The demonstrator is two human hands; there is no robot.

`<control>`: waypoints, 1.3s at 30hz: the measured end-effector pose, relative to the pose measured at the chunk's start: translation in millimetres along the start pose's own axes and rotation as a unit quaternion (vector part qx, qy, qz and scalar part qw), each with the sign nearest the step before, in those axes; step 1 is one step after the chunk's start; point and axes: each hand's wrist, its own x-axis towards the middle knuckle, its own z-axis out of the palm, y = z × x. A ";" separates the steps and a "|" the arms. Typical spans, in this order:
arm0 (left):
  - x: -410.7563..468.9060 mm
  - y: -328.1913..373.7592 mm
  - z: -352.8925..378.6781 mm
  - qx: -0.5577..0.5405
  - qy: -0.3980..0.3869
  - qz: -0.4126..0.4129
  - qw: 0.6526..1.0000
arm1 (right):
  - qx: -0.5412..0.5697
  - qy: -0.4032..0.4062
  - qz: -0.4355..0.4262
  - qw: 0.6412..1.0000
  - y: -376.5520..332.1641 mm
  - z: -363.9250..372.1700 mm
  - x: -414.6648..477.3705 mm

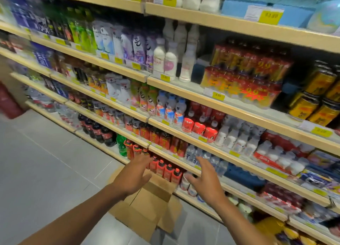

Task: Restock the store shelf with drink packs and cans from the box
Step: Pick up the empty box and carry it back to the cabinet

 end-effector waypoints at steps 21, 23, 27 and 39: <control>105.1 -418.2 318.5 0.132 -0.296 -0.021 0.946 | 0.018 -0.277 0.245 0.929 171.2 536.5 139.5; 110.6 -446.8 364.4 0.176 -0.321 -0.023 0.930 | 0.015 -0.294 0.256 0.921 200.6 577.7 143.0; 121.4 -494.5 448.3 0.274 -0.383 0.015 0.882 | -0.057 -0.314 0.270 0.908 255.4 650.1 145.9; 135.3 -515.1 475.5 0.341 -0.357 0.105 0.863 | -0.209 -0.267 0.263 0.903 258.7 658.6 130.2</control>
